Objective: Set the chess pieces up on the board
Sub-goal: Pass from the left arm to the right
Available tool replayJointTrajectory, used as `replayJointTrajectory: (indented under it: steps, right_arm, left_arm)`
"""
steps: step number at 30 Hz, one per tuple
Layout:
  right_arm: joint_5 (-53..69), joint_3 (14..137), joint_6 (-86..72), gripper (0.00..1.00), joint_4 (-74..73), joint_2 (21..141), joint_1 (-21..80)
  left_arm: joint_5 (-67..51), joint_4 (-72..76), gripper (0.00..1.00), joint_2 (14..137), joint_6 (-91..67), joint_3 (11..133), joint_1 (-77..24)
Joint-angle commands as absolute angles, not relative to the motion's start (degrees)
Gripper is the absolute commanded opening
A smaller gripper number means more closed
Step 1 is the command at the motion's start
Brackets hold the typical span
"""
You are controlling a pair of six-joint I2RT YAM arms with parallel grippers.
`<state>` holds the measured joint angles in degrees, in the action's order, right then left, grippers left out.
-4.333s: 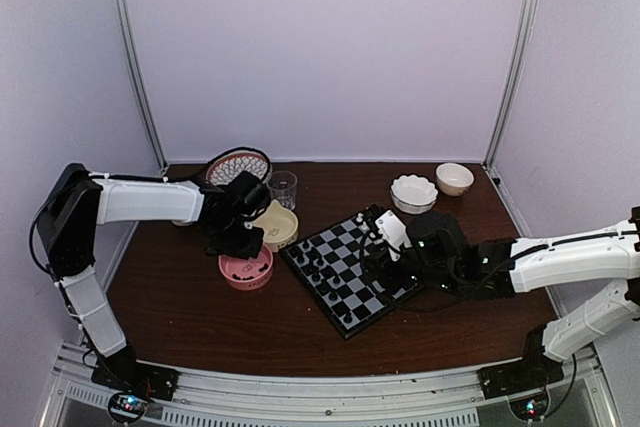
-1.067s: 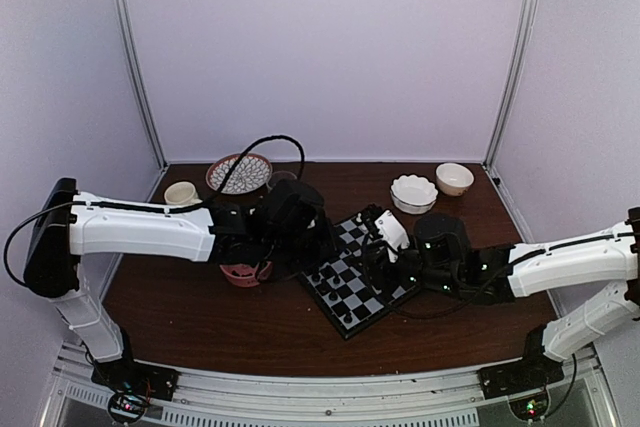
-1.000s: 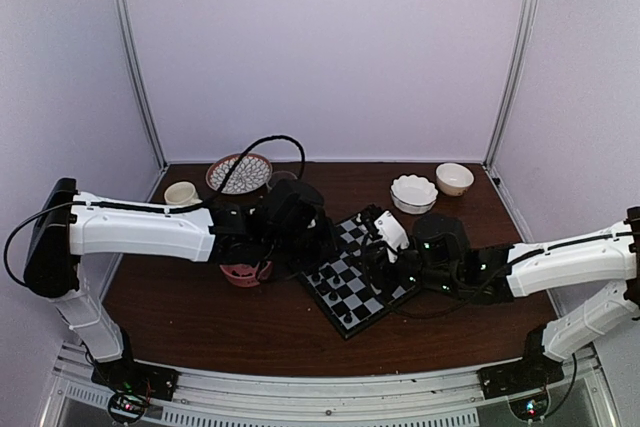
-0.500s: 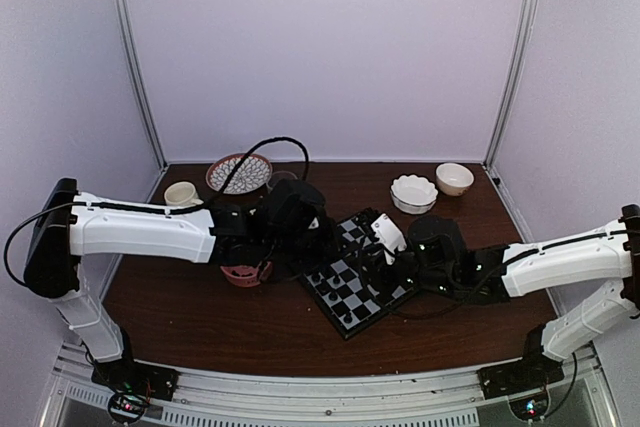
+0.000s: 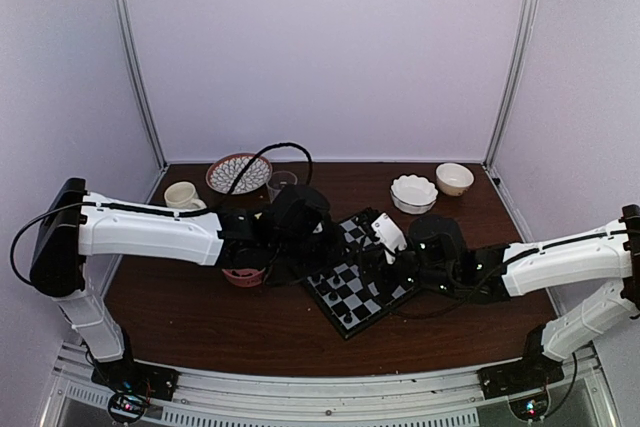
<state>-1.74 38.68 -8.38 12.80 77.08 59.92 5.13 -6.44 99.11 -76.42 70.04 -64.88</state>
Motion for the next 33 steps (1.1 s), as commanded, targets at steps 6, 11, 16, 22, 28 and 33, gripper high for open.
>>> replayJointTrajectory:
  steps: [6, 11, 16, 22, 28, 33]
  right_arm:
    - [-3.22, 39.34, -9.35, 0.00, 12.56, 75.35, 59.60]
    - [-3.70, 39.29, -9.83, 0.00, 9.74, 73.66, 59.51]
    - [-0.89, 44.26, -12.39, 0.00, -0.03, 73.84, 58.67]
    - [8.05, 58.64, -13.78, 0.00, -23.91, 79.93, 56.85]
    - [8.85, 69.13, -11.50, 0.04, -40.64, 84.63, 56.56]
    - [7.52, 76.92, -9.61, 0.04, -50.93, 91.74, 55.48]
  left_arm:
    - [7.70, -6.47, 0.27, 98.08, -73.89, 71.78, -65.07]
    - [10.77, -12.29, 0.36, 92.79, -66.31, 71.32, -62.38]
    - [12.43, -10.23, 0.51, 83.10, -54.09, 62.75, -58.59]
    - [1.05, -0.40, 0.64, 74.31, -31.42, 50.71, -55.96]
    - [4.51, -3.22, 0.64, 70.72, -22.25, 45.91, -55.99]
    - [8.10, -2.85, 0.64, 66.04, -19.69, 40.90, -55.91]
